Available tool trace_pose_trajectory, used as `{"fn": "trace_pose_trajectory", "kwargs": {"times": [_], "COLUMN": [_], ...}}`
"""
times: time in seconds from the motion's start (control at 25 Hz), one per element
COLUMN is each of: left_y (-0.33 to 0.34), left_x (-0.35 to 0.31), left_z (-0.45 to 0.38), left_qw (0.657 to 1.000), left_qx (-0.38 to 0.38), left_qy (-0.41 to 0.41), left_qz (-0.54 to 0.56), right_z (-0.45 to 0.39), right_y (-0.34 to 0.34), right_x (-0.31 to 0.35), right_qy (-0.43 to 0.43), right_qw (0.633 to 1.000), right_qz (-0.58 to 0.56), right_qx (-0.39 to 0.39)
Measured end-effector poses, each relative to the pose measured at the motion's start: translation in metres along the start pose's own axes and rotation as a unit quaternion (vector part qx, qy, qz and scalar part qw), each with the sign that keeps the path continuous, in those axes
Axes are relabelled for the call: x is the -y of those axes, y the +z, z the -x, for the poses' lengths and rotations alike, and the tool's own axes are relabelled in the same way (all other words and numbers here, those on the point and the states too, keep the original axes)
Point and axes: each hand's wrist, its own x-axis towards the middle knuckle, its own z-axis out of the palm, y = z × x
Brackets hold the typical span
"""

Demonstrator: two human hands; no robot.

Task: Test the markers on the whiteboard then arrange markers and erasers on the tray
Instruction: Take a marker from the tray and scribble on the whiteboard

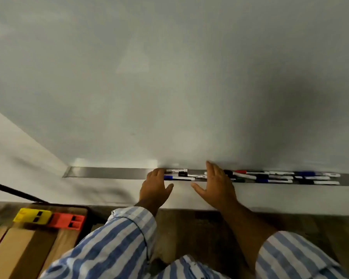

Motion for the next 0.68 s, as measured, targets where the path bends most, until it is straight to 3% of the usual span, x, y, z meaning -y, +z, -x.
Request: {"fn": "trace_pose_trajectory", "kwargs": {"times": [0.2,0.4,0.68], "left_y": [0.011,0.026,0.045], "left_x": [0.033,0.022,-0.004], "left_z": [-0.021,-0.028,-0.026], "left_qw": [0.998,0.998,0.992], "left_qx": [0.056,0.045,0.053], "left_qy": [-0.011,-0.015,-0.083], "left_qz": [0.012,0.032,0.075], "right_z": [-0.017,-0.043,-0.079], "right_y": [0.027,0.026,0.019], "right_x": [0.011,-0.001,-0.023], "right_qy": [0.022,-0.047,-0.124], "right_qw": [0.999,0.993,0.971], "right_qz": [0.037,0.092,0.158], "right_qx": [0.030,0.061,0.127]}}
